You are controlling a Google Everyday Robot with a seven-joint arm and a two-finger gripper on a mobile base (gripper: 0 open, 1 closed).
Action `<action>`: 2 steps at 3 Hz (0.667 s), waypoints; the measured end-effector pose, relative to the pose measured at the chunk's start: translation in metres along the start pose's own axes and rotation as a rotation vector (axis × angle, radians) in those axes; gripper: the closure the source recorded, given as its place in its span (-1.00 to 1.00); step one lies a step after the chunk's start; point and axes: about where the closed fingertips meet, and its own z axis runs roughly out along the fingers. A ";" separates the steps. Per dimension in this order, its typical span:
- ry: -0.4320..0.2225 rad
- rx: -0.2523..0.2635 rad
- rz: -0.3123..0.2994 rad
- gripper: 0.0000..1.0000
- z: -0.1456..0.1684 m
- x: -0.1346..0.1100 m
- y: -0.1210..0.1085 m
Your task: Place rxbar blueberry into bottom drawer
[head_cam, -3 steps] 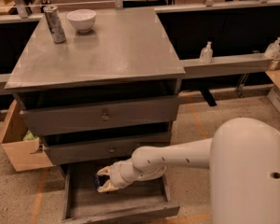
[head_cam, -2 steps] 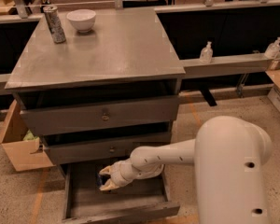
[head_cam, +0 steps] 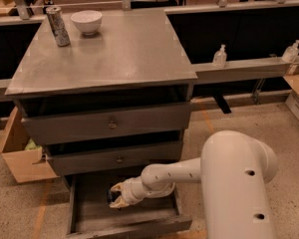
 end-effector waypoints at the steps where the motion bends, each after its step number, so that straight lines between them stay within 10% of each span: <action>1: -0.002 -0.003 0.011 0.21 0.005 0.003 0.003; 2: -0.003 -0.005 0.011 -0.25 0.006 0.002 0.004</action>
Offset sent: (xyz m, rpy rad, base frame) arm -0.0018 0.0012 -0.0059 0.0024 0.0102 -0.0061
